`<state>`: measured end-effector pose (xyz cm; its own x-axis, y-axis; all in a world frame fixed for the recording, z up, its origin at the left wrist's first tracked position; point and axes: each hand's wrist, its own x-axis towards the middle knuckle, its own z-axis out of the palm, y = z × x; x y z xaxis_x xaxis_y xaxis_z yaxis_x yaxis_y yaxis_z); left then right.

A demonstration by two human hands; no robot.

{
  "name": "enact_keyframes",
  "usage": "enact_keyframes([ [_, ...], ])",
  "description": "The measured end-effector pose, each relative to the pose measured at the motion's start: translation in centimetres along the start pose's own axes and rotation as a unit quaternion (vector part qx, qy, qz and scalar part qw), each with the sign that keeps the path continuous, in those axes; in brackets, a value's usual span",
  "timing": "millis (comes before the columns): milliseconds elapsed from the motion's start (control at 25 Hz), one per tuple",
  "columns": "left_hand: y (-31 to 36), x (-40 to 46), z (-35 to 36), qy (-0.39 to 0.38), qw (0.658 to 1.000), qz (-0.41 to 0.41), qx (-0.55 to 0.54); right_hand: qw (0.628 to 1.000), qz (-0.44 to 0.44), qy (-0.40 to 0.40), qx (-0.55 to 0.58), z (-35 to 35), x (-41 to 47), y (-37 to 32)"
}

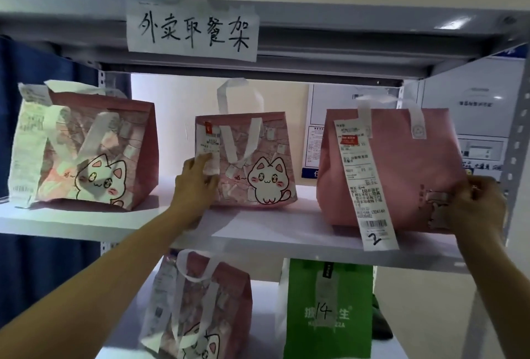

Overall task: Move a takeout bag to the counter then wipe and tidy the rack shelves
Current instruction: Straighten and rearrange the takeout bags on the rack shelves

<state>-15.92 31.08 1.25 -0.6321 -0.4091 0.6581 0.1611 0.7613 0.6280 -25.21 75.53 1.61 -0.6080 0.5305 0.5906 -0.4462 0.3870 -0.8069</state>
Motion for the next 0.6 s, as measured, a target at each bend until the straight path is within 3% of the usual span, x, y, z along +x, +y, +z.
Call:
enact_keyframes([
  [320, 1.7, 0.2, 2.7, -0.079, 0.99, -0.007, -0.117, 0.999, -0.018, -0.017, 0.037, -1.8, -2.2, -1.7],
  [600, 4.1, 0.8, 6.7, -0.11, 0.992, 0.009, -0.069, 0.999, -0.006, -0.013, 0.033, -4.1, -4.1, -2.9],
])
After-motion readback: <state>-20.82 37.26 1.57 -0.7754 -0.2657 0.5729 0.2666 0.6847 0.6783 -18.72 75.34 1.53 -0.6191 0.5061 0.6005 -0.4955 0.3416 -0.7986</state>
